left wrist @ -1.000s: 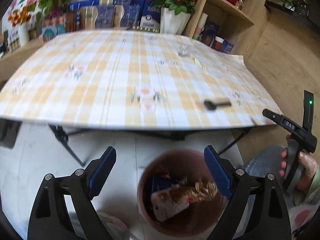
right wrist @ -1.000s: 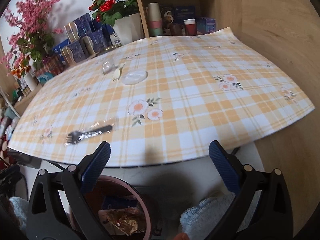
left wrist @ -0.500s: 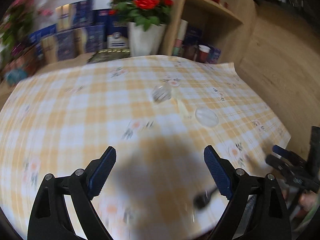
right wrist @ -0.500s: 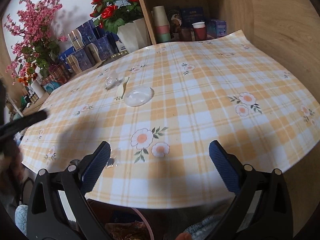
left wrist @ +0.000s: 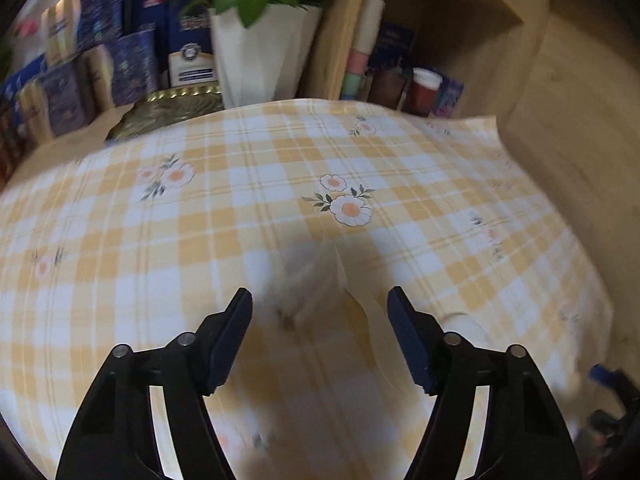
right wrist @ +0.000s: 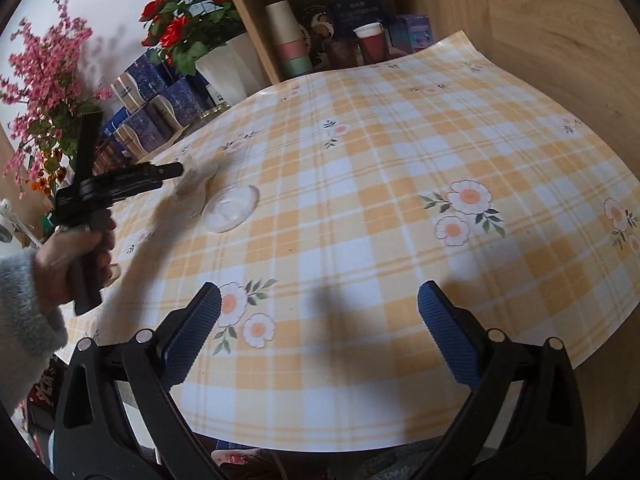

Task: Collect trash
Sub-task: 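Move the left gripper to the table and grasp the clear plastic wrapper, then grasp the white plastic fork with the right gripper while the left holds the wrapper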

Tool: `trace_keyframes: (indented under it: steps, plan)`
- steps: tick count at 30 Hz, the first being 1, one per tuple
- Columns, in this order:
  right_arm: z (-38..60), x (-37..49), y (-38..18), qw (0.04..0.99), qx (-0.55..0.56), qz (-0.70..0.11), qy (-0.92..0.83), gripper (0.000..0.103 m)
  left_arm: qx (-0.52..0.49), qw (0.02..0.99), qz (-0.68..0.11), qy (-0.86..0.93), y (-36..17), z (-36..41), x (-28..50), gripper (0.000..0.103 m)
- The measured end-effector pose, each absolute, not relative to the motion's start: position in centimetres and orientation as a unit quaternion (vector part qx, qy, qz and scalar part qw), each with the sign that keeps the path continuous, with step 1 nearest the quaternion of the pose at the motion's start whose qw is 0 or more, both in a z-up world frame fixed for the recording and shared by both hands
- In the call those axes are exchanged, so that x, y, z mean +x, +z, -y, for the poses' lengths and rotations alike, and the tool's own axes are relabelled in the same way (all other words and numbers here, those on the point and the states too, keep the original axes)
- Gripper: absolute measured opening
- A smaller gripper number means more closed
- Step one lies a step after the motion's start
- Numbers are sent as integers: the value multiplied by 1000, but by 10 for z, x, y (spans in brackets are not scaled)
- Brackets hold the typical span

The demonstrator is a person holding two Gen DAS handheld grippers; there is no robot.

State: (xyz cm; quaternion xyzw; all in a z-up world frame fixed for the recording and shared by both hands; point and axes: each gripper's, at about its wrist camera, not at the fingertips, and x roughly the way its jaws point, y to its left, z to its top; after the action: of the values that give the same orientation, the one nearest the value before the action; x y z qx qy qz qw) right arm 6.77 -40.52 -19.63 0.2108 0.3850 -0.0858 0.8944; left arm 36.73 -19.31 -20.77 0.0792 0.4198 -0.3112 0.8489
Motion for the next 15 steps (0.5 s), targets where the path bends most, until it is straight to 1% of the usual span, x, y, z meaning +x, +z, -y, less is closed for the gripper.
trace_keyframes:
  steps: [3, 4, 5, 6, 7, 8, 9, 11, 15]
  plan:
    - [410, 69, -197, 894, 213, -386, -81, 97, 109, 842, -426, -311, -216, 202, 380, 61]
    - [412, 70, -198, 893, 213, -387, -80, 97, 113, 840, -429, -312, -219, 202, 382, 57]
    - [412, 72, -199, 893, 213, -389, -78, 97, 115, 837, -433, -313, -221, 201, 385, 49]
    - [413, 74, -200, 892, 214, -390, -76, 97, 114, 834, -437, -318, -223, 200, 386, 46]
    - [413, 76, -200, 892, 216, -391, -75, 97, 113, 833, -435, -323, -223, 197, 386, 41]
    - [413, 79, -200, 891, 218, -392, -72, 97, 112, 832, -433, -329, -223, 194, 385, 33]
    - [412, 82, -200, 891, 218, -391, -68, 97, 112, 831, -432, -332, -223, 190, 383, 31]
    - [409, 90, -198, 891, 215, -395, -65, 97, 106, 831, -432, -335, -221, 181, 377, 25]
    - [397, 114, -191, 892, 192, -406, -47, 97, 83, 831, -429, -345, -211, 151, 355, 23]
